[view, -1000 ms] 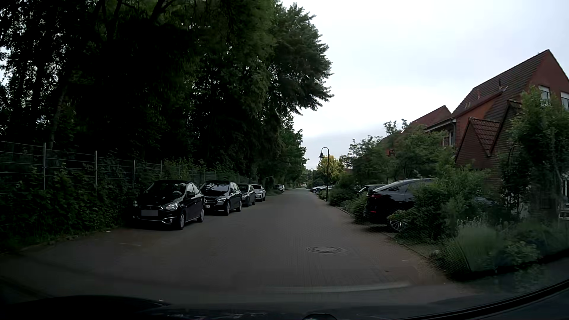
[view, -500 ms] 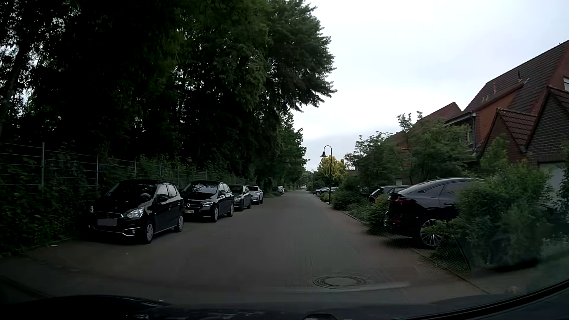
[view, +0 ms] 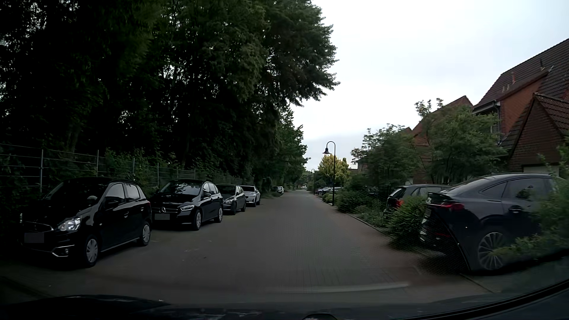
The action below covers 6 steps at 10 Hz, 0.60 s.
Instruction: Follow the waypoints while adhering to traffic rules and regulations
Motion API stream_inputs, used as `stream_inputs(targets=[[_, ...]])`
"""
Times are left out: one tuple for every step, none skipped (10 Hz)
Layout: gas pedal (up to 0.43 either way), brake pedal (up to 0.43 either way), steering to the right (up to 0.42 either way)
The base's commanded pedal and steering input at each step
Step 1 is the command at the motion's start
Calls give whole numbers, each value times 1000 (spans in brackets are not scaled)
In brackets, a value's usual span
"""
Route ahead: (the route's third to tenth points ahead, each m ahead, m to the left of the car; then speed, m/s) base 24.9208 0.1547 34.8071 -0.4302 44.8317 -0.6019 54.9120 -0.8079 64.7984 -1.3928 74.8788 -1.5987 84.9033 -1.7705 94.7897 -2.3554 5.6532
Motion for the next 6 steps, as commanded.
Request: stream_inputs(targets=[[150, 0, 1], [150, 0, 0], [150, 0, -2], [150, 0, -5], [150, 0, -6], [150, 0, -6]])
